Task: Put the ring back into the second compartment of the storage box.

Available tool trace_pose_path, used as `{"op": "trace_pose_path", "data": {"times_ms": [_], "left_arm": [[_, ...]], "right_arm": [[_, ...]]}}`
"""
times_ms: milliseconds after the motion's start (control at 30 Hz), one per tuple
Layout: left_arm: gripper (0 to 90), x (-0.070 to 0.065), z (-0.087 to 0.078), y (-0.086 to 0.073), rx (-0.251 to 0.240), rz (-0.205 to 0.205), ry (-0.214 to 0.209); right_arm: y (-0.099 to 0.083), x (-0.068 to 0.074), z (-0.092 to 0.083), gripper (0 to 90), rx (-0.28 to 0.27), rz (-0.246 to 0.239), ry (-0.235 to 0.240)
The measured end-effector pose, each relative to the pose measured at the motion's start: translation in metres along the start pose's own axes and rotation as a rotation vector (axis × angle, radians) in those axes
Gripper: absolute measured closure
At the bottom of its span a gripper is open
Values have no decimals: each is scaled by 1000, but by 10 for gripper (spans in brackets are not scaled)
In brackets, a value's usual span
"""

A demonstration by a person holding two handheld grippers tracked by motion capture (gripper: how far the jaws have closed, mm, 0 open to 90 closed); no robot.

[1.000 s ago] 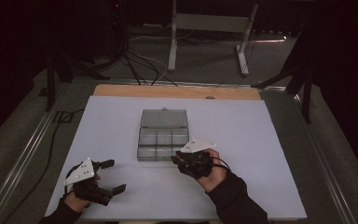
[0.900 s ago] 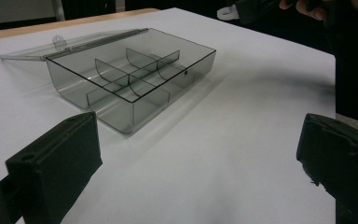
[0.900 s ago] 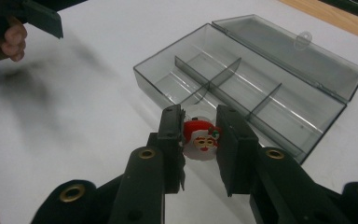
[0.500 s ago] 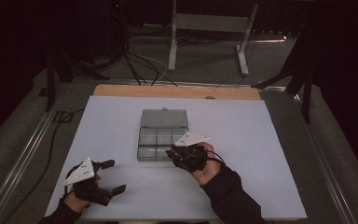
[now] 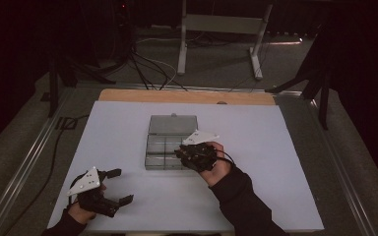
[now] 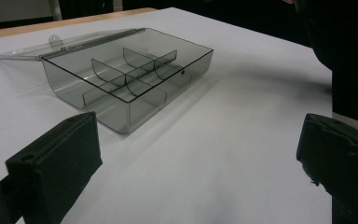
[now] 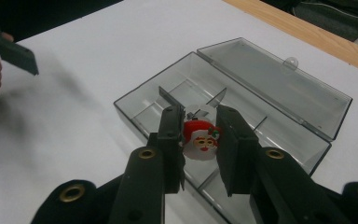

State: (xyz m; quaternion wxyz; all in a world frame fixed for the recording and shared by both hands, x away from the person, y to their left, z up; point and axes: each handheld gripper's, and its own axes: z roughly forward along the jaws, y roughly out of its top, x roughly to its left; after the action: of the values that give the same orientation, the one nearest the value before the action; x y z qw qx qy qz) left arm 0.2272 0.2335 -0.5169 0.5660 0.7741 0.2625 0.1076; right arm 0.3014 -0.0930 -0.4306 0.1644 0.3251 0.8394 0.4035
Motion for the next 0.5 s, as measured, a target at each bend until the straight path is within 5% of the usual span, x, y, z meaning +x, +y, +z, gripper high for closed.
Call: {"op": "trace_pose_path", "data": {"times_ms": [500], "left_arm": [[2, 0, 0, 0, -5, -5, -2]], "right_arm": [[14, -8, 17, 720, 12, 6, -18]]}}
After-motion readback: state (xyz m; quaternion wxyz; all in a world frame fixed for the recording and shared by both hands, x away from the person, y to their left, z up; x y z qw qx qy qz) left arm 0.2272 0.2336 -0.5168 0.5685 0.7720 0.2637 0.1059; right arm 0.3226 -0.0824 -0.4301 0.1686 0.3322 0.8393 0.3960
